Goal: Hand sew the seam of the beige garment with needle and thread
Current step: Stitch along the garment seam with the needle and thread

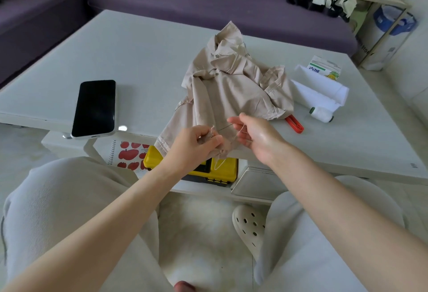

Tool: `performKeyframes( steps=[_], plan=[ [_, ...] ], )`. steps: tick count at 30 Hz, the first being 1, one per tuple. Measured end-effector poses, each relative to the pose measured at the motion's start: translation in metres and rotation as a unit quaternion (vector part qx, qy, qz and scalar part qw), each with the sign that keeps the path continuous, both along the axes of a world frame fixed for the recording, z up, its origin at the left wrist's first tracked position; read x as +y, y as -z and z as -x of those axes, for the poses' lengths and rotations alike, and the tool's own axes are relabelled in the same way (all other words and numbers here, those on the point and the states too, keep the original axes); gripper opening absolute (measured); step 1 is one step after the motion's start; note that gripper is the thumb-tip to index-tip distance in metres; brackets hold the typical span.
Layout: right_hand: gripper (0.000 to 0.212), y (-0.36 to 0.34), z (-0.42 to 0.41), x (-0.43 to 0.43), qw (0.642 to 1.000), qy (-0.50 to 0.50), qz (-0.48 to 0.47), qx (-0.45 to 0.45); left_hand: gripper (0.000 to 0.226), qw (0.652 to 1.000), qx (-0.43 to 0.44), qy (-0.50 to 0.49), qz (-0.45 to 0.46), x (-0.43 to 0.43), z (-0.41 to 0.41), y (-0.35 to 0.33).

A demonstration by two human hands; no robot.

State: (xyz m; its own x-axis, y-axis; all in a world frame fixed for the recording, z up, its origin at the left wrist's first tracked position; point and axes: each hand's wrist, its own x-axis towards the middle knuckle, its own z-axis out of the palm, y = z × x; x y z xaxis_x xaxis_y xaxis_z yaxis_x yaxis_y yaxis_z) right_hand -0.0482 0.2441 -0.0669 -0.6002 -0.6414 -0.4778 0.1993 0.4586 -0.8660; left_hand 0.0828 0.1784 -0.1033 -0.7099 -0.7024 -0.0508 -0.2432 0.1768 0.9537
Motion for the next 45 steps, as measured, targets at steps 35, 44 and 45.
performKeyframes(
  steps=[35,44,45],
  plan=[
    [0.033,0.007,0.008,-0.001,0.960,-0.152,0.025,0.233,0.016,0.991,0.062,-0.074,-0.091,-0.004,0.009,-0.003],
    [0.031,0.034,-0.019,-0.003,0.906,-0.175,0.035,0.383,0.008,0.974,0.109,-0.146,-0.134,-0.008,0.010,-0.001],
    [0.031,0.035,-0.017,-0.004,0.910,-0.166,0.046,0.377,0.008,0.973,0.112,-0.147,-0.140,-0.008,0.010,0.000]
  ],
)
